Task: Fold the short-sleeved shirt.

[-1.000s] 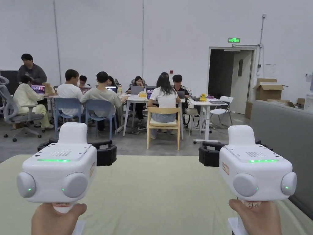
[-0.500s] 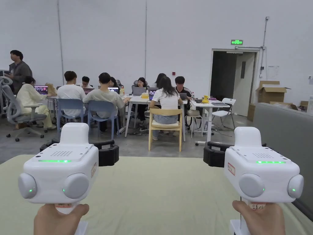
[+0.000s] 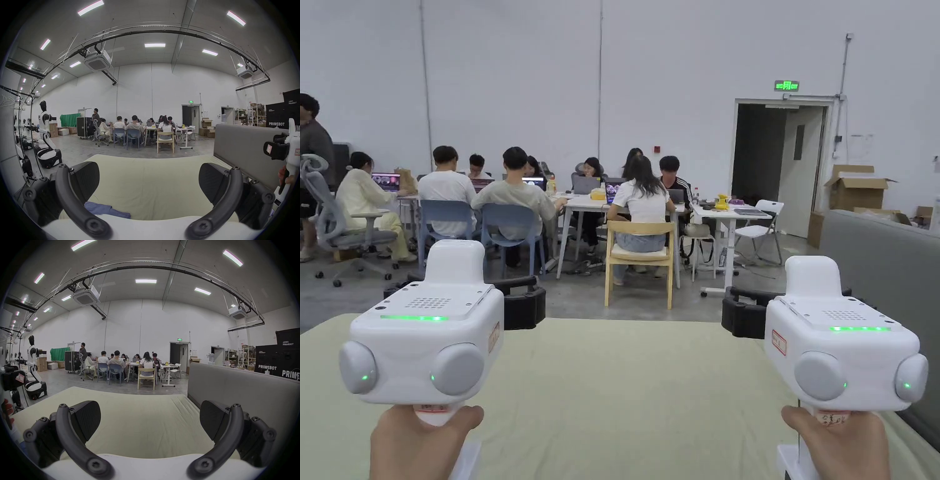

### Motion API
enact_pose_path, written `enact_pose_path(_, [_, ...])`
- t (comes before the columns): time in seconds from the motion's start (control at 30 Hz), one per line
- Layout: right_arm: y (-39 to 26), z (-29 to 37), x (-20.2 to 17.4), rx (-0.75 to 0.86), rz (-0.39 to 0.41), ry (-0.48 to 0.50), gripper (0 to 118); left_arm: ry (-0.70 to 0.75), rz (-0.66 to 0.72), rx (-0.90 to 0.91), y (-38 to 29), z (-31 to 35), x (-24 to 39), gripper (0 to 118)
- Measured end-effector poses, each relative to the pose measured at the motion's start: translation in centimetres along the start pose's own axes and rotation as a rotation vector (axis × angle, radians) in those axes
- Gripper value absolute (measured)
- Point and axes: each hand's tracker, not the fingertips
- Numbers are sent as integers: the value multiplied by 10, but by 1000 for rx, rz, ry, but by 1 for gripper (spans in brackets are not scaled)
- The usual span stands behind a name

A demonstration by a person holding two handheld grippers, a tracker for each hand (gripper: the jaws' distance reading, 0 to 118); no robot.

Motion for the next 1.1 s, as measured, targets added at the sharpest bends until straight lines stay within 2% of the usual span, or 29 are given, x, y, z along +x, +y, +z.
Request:
enact_pose_path(0.2, [0, 4, -1, 9, 41, -12, 118, -3, 0, 1, 2, 0, 1, 118])
enact_pose_path(0.47, [-6, 3, 2, -2, 47, -34, 118, 5, 17, -5, -2, 0, -2, 118])
enact_pose_path(0.9, [-7, 4, 2, 2, 41, -16, 118, 6, 10, -10, -1, -2, -4, 118])
enact_pose_path(1.03, [-8, 5, 5, -3, 10, 2, 118, -4, 17, -7, -1, -2, -7, 118])
enact_pose_path(1.07, [-10, 7, 4, 1, 3, -8, 117, -12, 27, 0, -2, -1, -9, 118])
enact_pose_path(1.1, [-13, 8, 5, 13, -13, -29, 101, -32, 40, 7, -3, 0, -10, 107])
